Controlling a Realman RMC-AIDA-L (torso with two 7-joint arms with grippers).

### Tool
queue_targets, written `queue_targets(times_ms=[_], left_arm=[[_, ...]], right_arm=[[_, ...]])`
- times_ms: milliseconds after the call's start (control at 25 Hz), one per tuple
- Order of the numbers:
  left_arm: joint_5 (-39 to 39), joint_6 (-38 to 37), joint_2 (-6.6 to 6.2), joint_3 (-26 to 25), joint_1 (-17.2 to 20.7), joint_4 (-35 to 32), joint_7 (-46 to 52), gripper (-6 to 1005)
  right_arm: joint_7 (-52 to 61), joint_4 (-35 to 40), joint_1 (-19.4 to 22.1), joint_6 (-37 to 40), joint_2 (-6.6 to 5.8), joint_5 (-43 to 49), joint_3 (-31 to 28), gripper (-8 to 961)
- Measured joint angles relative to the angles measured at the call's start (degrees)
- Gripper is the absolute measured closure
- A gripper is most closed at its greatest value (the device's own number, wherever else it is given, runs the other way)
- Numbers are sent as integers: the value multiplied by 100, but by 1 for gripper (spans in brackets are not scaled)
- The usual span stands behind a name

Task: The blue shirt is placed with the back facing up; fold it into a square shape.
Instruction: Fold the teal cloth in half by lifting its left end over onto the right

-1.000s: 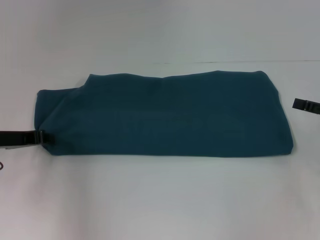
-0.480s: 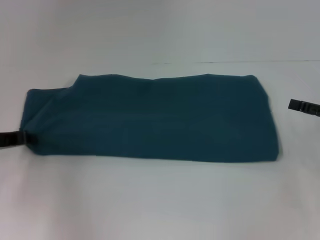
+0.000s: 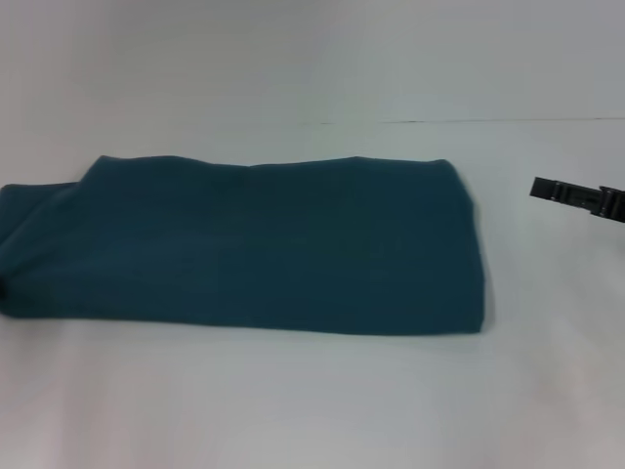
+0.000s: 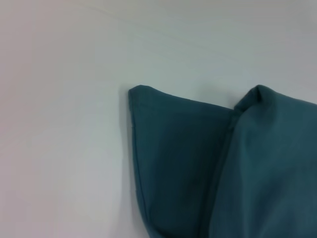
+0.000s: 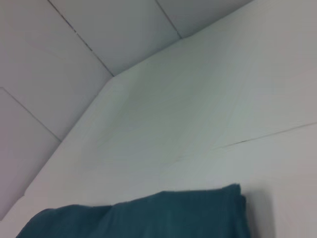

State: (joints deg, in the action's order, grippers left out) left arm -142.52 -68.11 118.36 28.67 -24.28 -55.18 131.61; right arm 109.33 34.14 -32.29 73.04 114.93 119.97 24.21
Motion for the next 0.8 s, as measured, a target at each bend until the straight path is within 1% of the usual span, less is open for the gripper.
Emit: queue_targets(times_ms=[240,560,680,800], left_arm=[[-135,-115,-40,-399,210,-158,-43,965],[-435,-333,-94,-956,284,-304,-105,965],[-281,-638,-99,-1006,287,-473,-104,965],[260,-1193,-98,-932,167,-555,-201,965]], right_arm=[[-25,-5,-121,-84,81,0,11,127],[-32,-13,-201,-138,91,0,23,127],[-33,-14,-206,-140,90,0,23,127],[-34,-13,-185,-142,76,3,22,127]])
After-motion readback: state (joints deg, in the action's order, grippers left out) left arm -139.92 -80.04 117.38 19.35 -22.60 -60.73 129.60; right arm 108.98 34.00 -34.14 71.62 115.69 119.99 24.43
